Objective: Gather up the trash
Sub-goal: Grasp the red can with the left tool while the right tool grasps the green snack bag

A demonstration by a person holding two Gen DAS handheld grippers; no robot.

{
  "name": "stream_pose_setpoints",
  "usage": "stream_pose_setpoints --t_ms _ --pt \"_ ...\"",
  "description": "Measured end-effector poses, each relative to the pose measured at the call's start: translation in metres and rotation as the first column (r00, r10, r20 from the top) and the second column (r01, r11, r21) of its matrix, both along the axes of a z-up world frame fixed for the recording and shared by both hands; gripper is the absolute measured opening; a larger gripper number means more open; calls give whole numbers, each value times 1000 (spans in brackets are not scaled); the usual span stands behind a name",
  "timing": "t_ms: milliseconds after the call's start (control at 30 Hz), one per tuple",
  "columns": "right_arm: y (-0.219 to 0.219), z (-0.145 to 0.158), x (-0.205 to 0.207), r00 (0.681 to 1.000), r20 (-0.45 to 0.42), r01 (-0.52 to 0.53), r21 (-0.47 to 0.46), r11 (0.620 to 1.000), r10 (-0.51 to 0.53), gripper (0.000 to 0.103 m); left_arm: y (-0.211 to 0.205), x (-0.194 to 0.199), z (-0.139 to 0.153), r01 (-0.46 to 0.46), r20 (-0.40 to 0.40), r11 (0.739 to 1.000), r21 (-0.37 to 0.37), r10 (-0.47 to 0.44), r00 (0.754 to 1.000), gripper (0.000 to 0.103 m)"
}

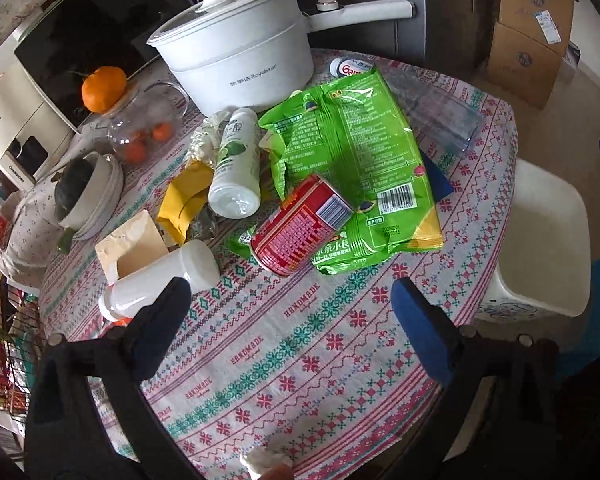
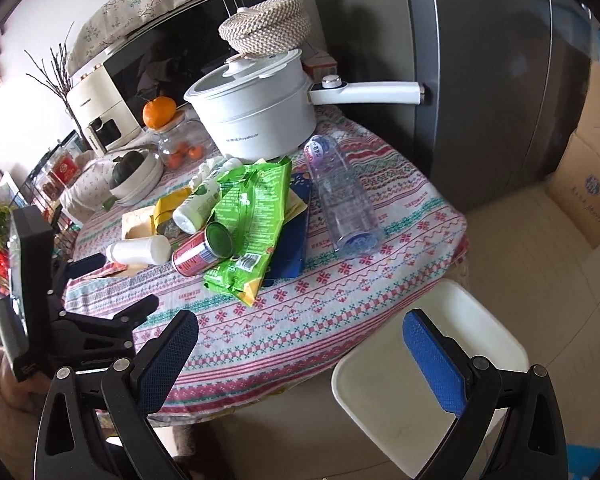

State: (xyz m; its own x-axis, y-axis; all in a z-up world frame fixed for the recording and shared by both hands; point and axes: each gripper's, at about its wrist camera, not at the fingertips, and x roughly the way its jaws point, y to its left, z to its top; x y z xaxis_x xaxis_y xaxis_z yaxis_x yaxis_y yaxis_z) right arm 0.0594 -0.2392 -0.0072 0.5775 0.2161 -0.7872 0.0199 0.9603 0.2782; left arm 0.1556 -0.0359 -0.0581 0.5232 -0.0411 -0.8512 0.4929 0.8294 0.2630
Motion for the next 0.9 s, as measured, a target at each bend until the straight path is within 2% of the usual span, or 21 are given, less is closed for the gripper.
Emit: stream_pose_setpoints --t_ms 100,300,433,500,567,700,800,900 --pt "-2 -20 14 997 -70 -19 29 999 21 103 -9 21 -13 83 -40 996 22 -82 996 92" --pt "-19 -34 33 994 -108 -3 62 998 10 103 -30 55 -28 223 -104 975 23 -219 970 89" --pt "-29 -40 40 993 -116 -5 63 998 12 103 -32 72 -43 239 -171 970 40 -229 958 88" --pt "-33 -41 44 993 -118 -4 66 998 12 103 -32 75 -48 236 -197 971 46 -223 955 81" --pt "-35 -42 46 992 -122 2 61 998 6 103 -28 81 -53 203 -241 979 20 -192 951 79" --pt "-34 -43 52 992 -122 7 67 998 1 103 -14 92 -55 36 -301 995 -94 -63 951 67" --pt "-33 -44 55 992 -128 22 88 996 -11 103 -1 89 -53 -71 -313 983 -167 16 950 64" --pt "-30 -43 60 992 -126 43 130 991 -27 99 17 78 -49 -164 -314 957 -241 83 946 61"
